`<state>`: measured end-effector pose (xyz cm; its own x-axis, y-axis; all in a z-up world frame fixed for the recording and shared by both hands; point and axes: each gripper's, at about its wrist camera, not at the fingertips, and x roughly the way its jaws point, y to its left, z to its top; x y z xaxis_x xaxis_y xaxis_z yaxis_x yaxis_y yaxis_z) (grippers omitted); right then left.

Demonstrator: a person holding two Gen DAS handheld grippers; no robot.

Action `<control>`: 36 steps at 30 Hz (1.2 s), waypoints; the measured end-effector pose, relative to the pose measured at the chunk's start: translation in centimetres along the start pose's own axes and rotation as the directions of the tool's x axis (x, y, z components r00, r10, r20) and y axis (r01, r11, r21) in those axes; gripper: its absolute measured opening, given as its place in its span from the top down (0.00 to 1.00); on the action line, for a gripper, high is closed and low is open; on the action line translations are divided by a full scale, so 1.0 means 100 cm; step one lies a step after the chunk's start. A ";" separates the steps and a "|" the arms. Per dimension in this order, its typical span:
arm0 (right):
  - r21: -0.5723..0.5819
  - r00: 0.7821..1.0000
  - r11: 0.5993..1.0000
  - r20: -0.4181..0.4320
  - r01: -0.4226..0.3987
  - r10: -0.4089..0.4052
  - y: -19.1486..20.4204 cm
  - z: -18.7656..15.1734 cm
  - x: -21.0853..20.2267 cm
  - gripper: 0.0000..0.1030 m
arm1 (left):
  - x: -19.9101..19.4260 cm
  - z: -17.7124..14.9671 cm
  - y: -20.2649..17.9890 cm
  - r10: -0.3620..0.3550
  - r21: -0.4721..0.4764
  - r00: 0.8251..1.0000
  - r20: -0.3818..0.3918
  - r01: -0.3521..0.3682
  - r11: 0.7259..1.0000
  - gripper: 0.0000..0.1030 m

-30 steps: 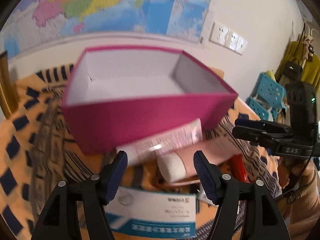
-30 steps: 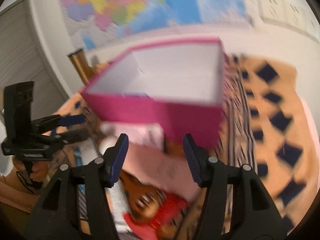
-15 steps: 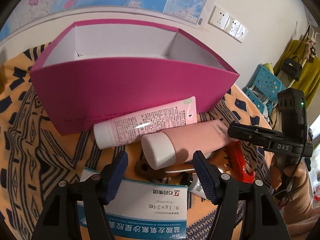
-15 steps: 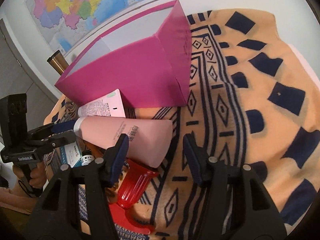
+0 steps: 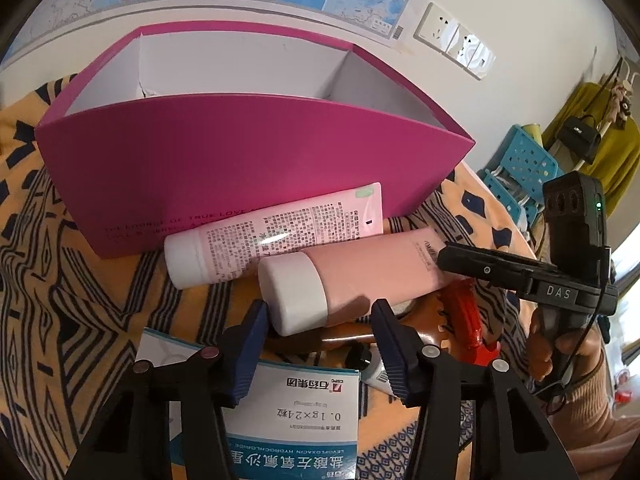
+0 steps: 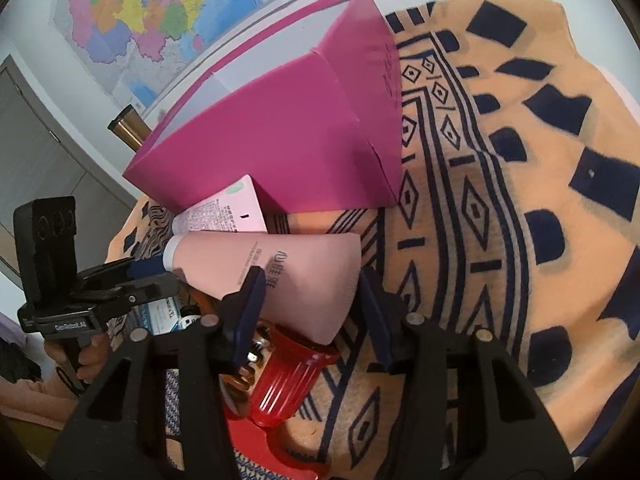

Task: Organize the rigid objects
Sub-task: 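Lift the pink tube with the right gripper and carry it over the pink box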

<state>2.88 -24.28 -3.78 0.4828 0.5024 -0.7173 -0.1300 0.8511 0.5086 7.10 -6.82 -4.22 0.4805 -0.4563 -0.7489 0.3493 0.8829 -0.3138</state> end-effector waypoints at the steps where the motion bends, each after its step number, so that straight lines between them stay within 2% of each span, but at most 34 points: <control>1: -0.007 1.000 1.000 0.002 0.007 -0.007 0.001 0.001 -0.001 0.52 | -0.001 0.000 0.000 0.000 -0.001 1.000 0.000 0.000 1.000 0.48; 3: -0.018 1.000 1.000 0.011 0.025 -0.025 0.003 0.002 -0.003 0.56 | -0.003 0.000 -0.001 -0.001 0.002 1.000 0.003 0.001 1.000 0.48; 9: -0.068 0.997 0.996 0.046 0.058 -0.055 0.017 0.005 -0.016 0.56 | -0.017 0.002 -0.008 0.011 0.023 0.999 0.043 -0.012 1.000 0.48; 18: -0.121 0.993 0.990 0.102 0.070 -0.058 0.035 0.016 -0.036 0.56 | -0.044 0.015 -0.013 0.002 0.027 0.994 0.108 -0.005 1.000 0.48; 27: -0.175 0.984 0.982 0.170 0.077 -0.047 0.051 0.034 -0.058 0.56 | -0.064 0.034 -0.022 0.004 0.063 0.984 0.176 -0.015 0.998 0.48; 36: -0.214 0.975 0.972 0.219 0.094 -0.046 0.059 0.063 -0.064 0.56 | -0.071 0.065 -0.026 0.036 0.087 0.973 0.229 -0.057 0.995 0.48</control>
<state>4.45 -23.43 6.82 0.6659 0.4172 -0.6184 -0.2665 0.9073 0.3252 8.04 -6.59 5.71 0.6643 -0.4373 -0.6062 0.3899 0.8947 -0.2182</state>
